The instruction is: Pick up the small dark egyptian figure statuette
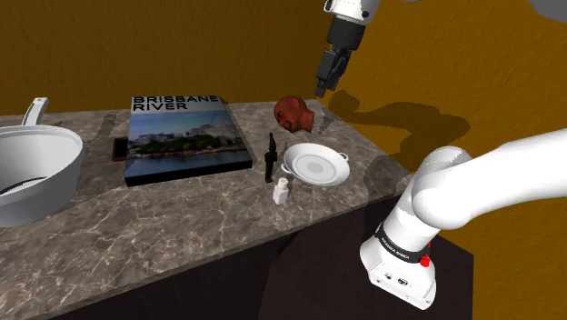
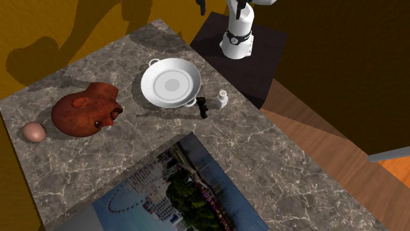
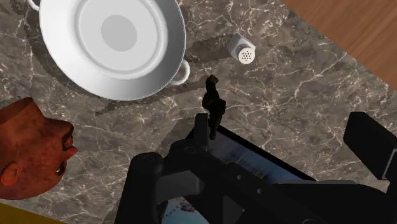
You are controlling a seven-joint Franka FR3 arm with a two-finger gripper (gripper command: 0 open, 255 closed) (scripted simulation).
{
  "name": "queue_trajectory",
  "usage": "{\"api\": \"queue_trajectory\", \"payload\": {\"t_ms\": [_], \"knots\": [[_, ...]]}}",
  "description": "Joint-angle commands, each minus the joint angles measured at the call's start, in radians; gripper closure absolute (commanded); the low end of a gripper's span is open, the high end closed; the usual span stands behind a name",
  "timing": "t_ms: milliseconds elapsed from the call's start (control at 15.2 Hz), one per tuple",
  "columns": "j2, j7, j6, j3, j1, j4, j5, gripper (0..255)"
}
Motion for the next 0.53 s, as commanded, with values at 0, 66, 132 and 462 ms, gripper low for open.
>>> {"api": "queue_trajectory", "payload": {"t_ms": [0, 66, 132, 462], "knots": [[0.000, 0.000, 0.000, 0.000, 0.000, 0.000, 0.000, 0], [0.022, 0.000, 0.033, -0.004, -0.001, -0.013, 0.007, 0], [0.046, 0.000, 0.066, -0.009, -0.002, -0.025, 0.013, 0], [0.182, -0.008, 0.228, -0.031, -0.001, -0.065, 0.053, 0]]}}
